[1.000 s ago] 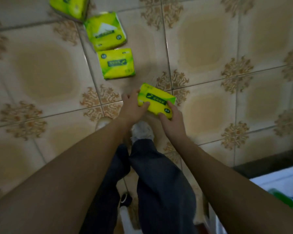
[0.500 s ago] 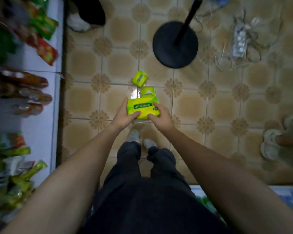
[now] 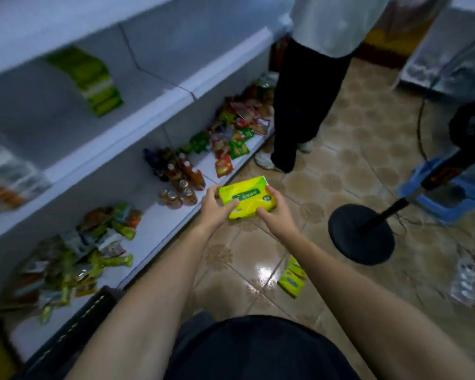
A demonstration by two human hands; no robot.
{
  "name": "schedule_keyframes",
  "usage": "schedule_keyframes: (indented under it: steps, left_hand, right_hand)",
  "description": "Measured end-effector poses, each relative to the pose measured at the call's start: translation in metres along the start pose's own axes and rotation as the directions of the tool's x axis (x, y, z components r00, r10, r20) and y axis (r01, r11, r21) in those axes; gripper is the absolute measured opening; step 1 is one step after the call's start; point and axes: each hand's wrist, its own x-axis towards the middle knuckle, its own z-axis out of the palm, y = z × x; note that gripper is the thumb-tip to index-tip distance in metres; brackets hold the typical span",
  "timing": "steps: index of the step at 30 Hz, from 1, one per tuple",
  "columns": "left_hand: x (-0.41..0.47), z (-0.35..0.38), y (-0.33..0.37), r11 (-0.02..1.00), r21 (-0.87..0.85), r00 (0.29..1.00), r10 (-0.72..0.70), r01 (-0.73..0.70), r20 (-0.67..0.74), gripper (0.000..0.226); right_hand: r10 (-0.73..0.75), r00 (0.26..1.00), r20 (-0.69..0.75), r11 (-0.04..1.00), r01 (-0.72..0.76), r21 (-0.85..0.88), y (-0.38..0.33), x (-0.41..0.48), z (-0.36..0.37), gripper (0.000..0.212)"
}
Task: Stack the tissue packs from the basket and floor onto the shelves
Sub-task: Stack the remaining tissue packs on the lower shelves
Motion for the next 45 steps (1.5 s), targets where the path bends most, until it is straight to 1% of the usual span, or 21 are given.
schedule_keyframes:
  steps: [2, 6, 10, 13, 14, 15, 16, 18, 22, 24, 25, 27, 29, 30, 32, 34, 35, 37, 39, 42, 45]
  left_hand:
    - [-0.005, -0.039, -0.003, 0.998, -0.066, 0.994, -0.024, 0.017, -0.109, 0.048]
    - [-0.014, -0.128, -0.010, 0.985, -0.157, 0.967, -0.105, 0.070, -0.231, 0.040]
    - [-0.024, -0.219, -0.016, 0.972, -0.208, 0.942, -0.167, 0.109, -0.290, 0.035]
    - [-0.034, -0.276, -0.016, 0.957, -0.257, 0.945, -0.203, 0.136, -0.257, 0.028]
    - [-0.035, -0.291, -0.019, 0.951, -0.271, 0.953, -0.210, 0.147, -0.220, 0.048]
    - [-0.037, -0.304, -0.020, 0.944, -0.285, 0.962, -0.219, 0.168, -0.161, 0.075]
    - [-0.037, -0.314, -0.022, 0.938, -0.294, 0.970, -0.221, 0.182, -0.105, 0.093]
    - [-0.032, -0.327, -0.023, 0.935, -0.288, 0.971, -0.232, 0.208, -0.054, 0.105]
    - [-0.005, -0.337, -0.028, 0.903, -0.386, 0.955, -0.262, 0.191, -0.140, 0.101]
    - [0.016, -0.335, -0.027, 0.887, -0.434, 0.944, -0.264, 0.158, -0.196, 0.101]
    - [0.028, -0.332, -0.026, 0.882, -0.452, 0.941, -0.255, 0.132, -0.222, 0.104]
    - [0.055, -0.324, -0.023, 0.874, -0.473, 0.935, -0.253, 0.110, -0.250, 0.109]
    - [0.085, -0.312, -0.018, 0.881, -0.453, 0.940, -0.260, 0.137, -0.220, 0.102]
    - [0.101, -0.305, -0.017, 0.894, -0.426, 0.939, -0.256, 0.139, -0.231, 0.090]
    - [0.136, -0.293, -0.012, 0.914, -0.396, 0.906, -0.241, 0.091, -0.348, 0.058]
    - [0.165, -0.281, -0.006, 0.941, -0.333, 0.821, -0.237, 0.061, -0.519, 0.035]
    - [0.178, -0.275, -0.002, 0.953, -0.295, 0.788, -0.232, 0.068, -0.570, 0.030]
    - [0.202, -0.267, 0.002, 0.966, -0.229, 0.742, -0.243, 0.124, -0.625, 0.029]
    - [0.226, -0.262, 0.006, 0.970, -0.160, 0.705, -0.241, 0.180, -0.666, 0.031]
    - [0.258, -0.259, 0.016, 0.964, -0.117, 0.703, -0.255, 0.240, -0.663, 0.032]
    - [0.284, -0.265, 0.022, 0.949, -0.058, 0.696, -0.269, 0.311, -0.666, 0.039]
  right_hand:
    - [-0.055, 0.996, 0.067, 0.998, 0.055, -0.004, -0.025, 0.000, 0.027, 0.067]
    - [-0.124, 0.980, 0.153, 0.991, 0.130, -0.028, -0.076, 0.008, 0.096, 0.069]
    - [-0.134, 0.968, 0.211, 0.983, 0.102, 0.152, -0.130, 0.012, 0.177, 0.059]
    - [-0.142, 0.949, 0.280, 0.977, 0.090, 0.191, -0.157, 0.016, 0.232, 0.052]
    - [-0.150, 0.943, 0.297, 0.979, 0.098, 0.180, -0.162, 0.017, 0.247, 0.049]
    - [-0.156, 0.936, 0.316, 0.981, 0.110, 0.158, -0.165, 0.017, 0.260, 0.046]
    - [-0.167, 0.923, 0.346, 0.984, 0.131, 0.124, -0.169, 0.017, 0.271, 0.041]
    - [-0.189, 0.899, 0.396, 0.982, 0.164, 0.097, -0.176, 0.020, 0.287, 0.036]
    - [-0.181, 0.879, 0.441, 0.983, 0.170, 0.066, -0.181, 0.038, 0.299, 0.038]
    - [-0.141, 0.888, 0.439, 0.989, 0.143, 0.028, -0.179, 0.051, 0.299, 0.046]
    - [-0.100, 0.894, 0.436, 0.994, 0.107, 0.009, -0.177, 0.060, 0.299, 0.051]
    - [0.014, 0.885, 0.465, 0.997, -0.047, 0.059, -0.175, 0.077, 0.296, 0.055]
    - [0.044, 0.876, 0.481, 0.986, -0.116, 0.121, -0.175, 0.099, 0.292, 0.047]
    - [0.023, 0.890, 0.455, 0.990, -0.083, 0.112, -0.175, 0.113, 0.290, 0.041]
    - [-0.027, 0.928, 0.371, 0.995, -0.012, 0.104, -0.175, 0.152, 0.286, 0.045]
    - [-0.066, 0.952, 0.300, 0.996, 0.044, 0.077, -0.177, 0.193, 0.280, 0.051]
    - [-0.062, 0.955, 0.290, 0.996, 0.040, 0.079, -0.177, 0.214, 0.277, 0.051]
    - [-0.042, 0.944, 0.326, 0.997, 0.020, 0.072, -0.179, 0.252, 0.275, 0.050]
    - [-0.051, 0.912, 0.408, 0.998, 0.027, 0.062, -0.183, 0.286, 0.279, 0.049]
    - [-0.096, 0.854, 0.512, 0.995, 0.076, 0.059, -0.190, 0.325, 0.290, 0.049]
    - [-0.126, 0.798, 0.590, 0.986, 0.167, -0.016, -0.199, 0.349, 0.303, 0.054]
